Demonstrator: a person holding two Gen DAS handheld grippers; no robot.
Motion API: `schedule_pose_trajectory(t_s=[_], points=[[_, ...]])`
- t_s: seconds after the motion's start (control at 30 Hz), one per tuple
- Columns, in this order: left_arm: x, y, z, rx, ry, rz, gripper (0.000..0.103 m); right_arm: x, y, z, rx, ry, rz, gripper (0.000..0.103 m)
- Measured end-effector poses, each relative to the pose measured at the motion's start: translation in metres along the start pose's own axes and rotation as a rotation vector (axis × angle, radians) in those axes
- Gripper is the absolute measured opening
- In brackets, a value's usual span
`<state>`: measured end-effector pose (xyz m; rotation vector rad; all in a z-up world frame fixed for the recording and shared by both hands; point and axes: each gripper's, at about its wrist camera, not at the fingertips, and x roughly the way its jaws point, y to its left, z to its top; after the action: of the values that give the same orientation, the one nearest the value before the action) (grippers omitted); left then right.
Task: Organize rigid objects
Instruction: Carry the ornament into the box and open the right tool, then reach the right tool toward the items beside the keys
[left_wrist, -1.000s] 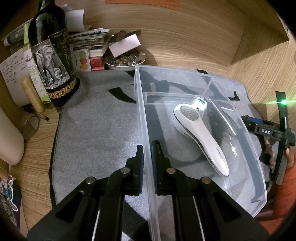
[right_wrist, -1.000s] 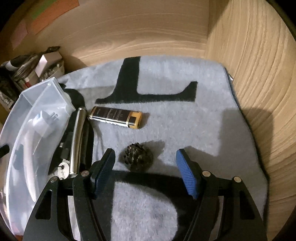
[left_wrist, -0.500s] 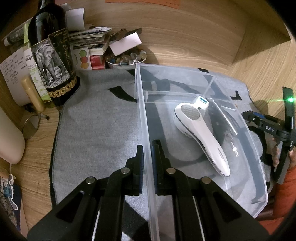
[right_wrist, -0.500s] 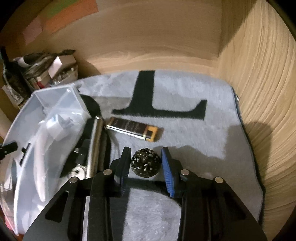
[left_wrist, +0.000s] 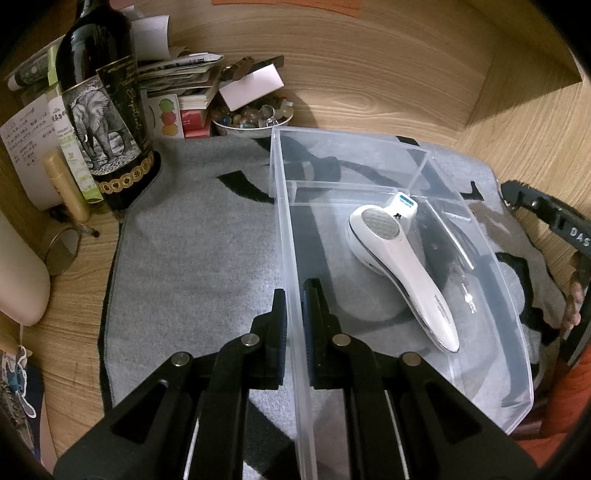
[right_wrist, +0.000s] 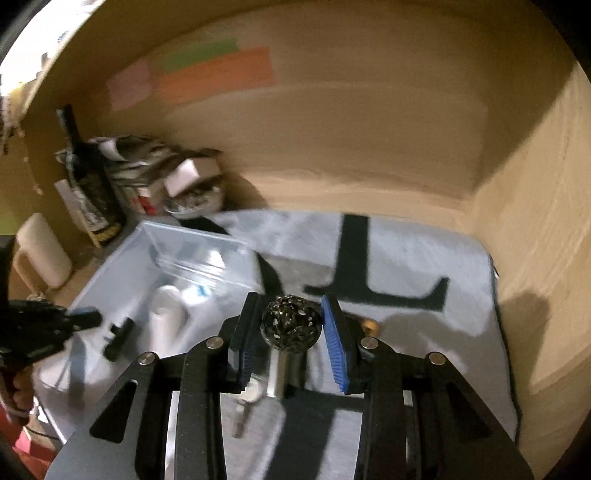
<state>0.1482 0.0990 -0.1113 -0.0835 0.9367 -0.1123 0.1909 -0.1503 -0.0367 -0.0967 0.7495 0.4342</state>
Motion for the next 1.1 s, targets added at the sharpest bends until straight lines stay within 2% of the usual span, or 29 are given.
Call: schedule_pose_trajectory(t_s=[0.27,0.6,0.7,0.83,1.1], points=[[-0.001,0.0,0.0,0.0,-0.004,-0.002,0.009,0.003,0.037,0.01,-0.056,-0.022,0.097,0.031],[-0.002,0.0,0.0,-0.003,-0.006,-0.008,0.009,0.023,0.081,0.011,-0.155,0.018,0.175,0.031],[-0.002,-0.001,0.0,0.004,-0.005,-0.005,0.009,0.022,0.078,0.009,-0.146,0.012,0.162,0.031],[-0.002,-0.001,0.0,0.007,-0.004,-0.008,0.009,0.015,0.056,0.007,-0.097,0.008,0.106,0.031],[-0.002,-0.002,0.0,0.009,-0.007,-0.009,0.009,0.017,0.011,-0.026,-0.033,0.124,-0.005,0.031]])
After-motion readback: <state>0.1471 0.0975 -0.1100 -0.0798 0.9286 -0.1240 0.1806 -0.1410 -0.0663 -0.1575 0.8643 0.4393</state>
